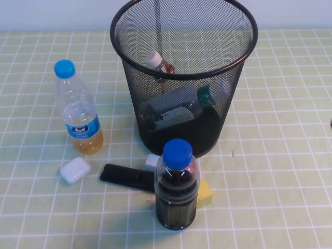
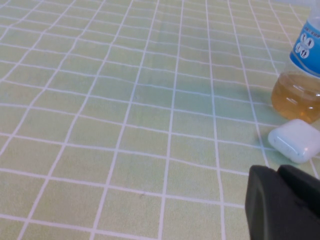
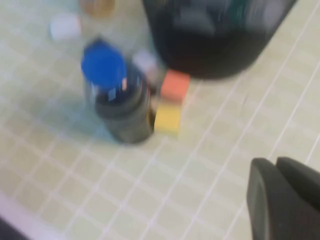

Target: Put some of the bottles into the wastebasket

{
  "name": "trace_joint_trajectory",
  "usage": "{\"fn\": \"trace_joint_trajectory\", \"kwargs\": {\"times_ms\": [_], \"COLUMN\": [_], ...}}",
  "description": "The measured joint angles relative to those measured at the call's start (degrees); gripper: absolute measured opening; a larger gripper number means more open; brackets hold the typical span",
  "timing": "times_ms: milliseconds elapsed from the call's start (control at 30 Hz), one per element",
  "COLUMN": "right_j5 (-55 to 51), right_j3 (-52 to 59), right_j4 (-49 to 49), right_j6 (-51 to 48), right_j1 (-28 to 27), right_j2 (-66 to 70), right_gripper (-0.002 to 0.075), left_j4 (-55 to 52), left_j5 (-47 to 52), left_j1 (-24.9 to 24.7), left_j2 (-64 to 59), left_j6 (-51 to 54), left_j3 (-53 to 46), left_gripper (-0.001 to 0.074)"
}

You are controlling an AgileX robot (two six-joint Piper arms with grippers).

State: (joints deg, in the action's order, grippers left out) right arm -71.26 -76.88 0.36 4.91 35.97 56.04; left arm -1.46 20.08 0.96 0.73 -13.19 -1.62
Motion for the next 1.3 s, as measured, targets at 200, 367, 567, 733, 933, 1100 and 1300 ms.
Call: {"fn": "trace_joint_trajectory", "kwargs": {"times_ms": [200, 367, 567, 733, 933, 1100, 1300], "right_j5": [-0.9, -0.6, 19.3, 49.0, 65.3, 66.4, 66.4], "right_j3": [8.6, 10.0, 15.3, 28.5, 46.9, 61.3, 73.5], "right_j4": [-2.1, -10.2, -19.2, -17.2, -11.6, -8.0, -4.8], "right_j6": [0.3, 0.3, 0.4, 0.6, 2.0, 2.4, 2.6], "right_j1": [0.0, 0.0, -2.8, -14.4, -27.6, -36.9, -42.6], "right_j2": [-1.5, 0.6, 0.2, -7.6, -24.3, -36.0, -46.4], "right_gripper": [-0.0007, -0.0008, -0.0008, -0.0008, -0.0008, -0.0008, -0.0008], "left_j4": [0.0, 0.0, 0.0, 0.0, 0.0, 0.0, 0.0], "left_j5": [0.0, 0.0, 0.0, 0.0, 0.0, 0.0, 0.0], "left_j1": [0.0, 0.0, 0.0, 0.0, 0.0, 0.0, 0.0], "left_j2": [0.0, 0.0, 0.0, 0.0, 0.0, 0.0, 0.0], "left_j6": [0.0, 0.0, 0.0, 0.0, 0.0, 0.0, 0.0], "left_j3": [0.0, 0.0, 0.0, 0.0, 0.0, 0.0, 0.0], "left_gripper": [0.0001, 0.0001, 0.0001, 0.0001, 0.0001, 0.0001, 0.0001]}}
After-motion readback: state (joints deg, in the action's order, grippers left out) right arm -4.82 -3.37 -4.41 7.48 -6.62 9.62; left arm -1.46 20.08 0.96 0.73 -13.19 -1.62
